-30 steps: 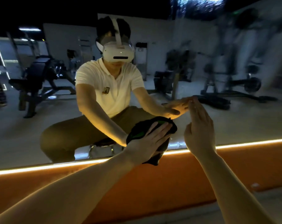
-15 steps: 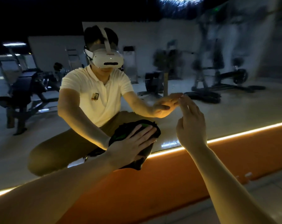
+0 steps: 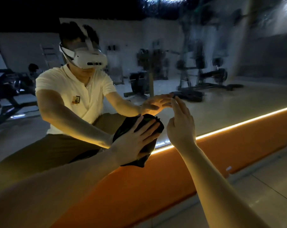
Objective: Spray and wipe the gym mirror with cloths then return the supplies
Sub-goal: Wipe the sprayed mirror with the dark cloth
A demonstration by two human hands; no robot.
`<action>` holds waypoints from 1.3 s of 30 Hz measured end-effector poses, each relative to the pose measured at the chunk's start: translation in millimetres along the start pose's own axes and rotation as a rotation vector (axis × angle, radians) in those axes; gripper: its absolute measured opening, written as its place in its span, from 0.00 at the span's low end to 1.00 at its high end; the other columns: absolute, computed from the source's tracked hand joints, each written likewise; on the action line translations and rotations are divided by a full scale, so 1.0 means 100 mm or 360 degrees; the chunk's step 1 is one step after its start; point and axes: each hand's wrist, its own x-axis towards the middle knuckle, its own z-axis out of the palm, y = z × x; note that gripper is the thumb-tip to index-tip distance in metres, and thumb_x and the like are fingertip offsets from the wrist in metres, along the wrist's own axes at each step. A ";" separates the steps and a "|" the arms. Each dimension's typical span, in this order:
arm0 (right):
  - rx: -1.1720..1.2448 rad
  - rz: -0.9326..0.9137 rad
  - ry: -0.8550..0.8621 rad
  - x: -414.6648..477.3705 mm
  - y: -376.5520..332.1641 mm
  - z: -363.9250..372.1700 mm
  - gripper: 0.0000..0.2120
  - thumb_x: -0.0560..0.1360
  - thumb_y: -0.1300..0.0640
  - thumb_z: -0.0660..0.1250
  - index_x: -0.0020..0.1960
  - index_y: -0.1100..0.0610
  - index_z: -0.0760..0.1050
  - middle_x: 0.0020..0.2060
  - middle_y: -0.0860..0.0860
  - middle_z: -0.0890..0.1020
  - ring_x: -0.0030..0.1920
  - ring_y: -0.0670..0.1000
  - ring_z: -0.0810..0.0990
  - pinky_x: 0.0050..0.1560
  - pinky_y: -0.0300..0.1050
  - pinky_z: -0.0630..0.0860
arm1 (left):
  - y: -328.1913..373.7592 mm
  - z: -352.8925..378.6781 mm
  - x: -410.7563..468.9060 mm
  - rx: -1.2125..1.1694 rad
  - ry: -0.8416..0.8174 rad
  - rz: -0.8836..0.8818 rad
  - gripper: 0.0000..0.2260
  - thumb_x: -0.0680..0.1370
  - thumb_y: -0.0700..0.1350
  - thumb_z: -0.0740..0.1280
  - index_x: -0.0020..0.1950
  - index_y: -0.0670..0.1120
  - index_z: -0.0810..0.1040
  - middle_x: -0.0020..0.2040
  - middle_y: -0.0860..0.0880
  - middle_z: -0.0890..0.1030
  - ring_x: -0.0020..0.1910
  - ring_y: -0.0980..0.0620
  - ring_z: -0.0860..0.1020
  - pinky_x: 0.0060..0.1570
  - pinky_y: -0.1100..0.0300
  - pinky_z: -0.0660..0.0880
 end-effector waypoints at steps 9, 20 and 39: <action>0.0089 0.0171 0.0005 0.06 0.08 -0.03 0.31 0.78 0.72 0.58 0.79 0.55 0.65 0.80 0.52 0.64 0.79 0.54 0.64 0.75 0.60 0.68 | 0.35 0.02 0.42 0.0045 -0.0015 -0.0079 0.38 0.86 0.63 0.44 0.78 0.38 0.27 0.77 0.33 0.27 0.81 0.35 0.33 0.72 0.33 0.23; 0.0332 0.0246 0.0078 0.11 0.30 0.22 0.30 0.74 0.68 0.52 0.71 0.48 0.70 0.71 0.47 0.73 0.70 0.52 0.75 0.64 0.61 0.78 | -0.33 -0.17 -0.17 0.0104 0.0062 -0.0218 0.36 0.85 0.65 0.48 0.85 0.45 0.42 0.83 0.39 0.36 0.80 0.38 0.29 0.76 0.36 0.27; 0.0220 0.0127 0.0240 0.13 -0.06 0.32 0.29 0.78 0.67 0.52 0.78 0.58 0.68 0.78 0.57 0.67 0.78 0.60 0.65 0.72 0.68 0.70 | -1.09 -0.71 0.20 0.0210 0.0095 -0.0292 0.34 0.85 0.65 0.48 0.83 0.47 0.40 0.83 0.40 0.38 0.82 0.40 0.35 0.79 0.36 0.35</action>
